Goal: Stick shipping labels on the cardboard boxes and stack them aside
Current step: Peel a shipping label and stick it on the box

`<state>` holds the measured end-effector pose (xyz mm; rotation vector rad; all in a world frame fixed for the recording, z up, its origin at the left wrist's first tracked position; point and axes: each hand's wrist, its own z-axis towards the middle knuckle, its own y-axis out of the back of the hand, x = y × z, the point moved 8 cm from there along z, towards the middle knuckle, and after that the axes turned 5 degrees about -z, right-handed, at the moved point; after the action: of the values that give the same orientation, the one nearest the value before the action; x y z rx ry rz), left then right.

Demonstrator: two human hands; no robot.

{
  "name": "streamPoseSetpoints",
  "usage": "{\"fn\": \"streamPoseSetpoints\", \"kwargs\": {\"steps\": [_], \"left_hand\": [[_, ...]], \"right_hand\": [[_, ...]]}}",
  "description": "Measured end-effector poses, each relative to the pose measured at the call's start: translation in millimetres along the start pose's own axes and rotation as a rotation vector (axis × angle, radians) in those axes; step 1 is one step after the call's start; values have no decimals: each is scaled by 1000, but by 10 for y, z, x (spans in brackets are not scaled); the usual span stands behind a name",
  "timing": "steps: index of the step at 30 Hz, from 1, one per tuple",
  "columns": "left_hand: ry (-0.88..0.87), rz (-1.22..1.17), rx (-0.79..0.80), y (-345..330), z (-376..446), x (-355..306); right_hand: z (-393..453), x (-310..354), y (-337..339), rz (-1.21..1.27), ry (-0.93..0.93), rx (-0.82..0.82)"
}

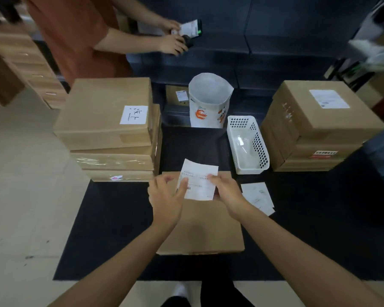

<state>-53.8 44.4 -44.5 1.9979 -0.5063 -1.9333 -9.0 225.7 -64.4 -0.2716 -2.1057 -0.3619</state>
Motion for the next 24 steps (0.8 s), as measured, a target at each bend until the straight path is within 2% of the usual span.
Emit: {"fn": "streamPoseSetpoints", "kwargs": {"steps": [2,5,12,24], "left_hand": [[96,148,104,-24,18,159],[102,255,199,-108,7,295],[113,346,222,-369,-36,492],[-19,653,240,-585,48,596]], "right_hand": [[-76,-95,-94,-83,8,49],[-23,-242,-104,-205,19,31],[122,-385,73,-493,100,-184],[284,-532,37,-794,239,-223]]}}
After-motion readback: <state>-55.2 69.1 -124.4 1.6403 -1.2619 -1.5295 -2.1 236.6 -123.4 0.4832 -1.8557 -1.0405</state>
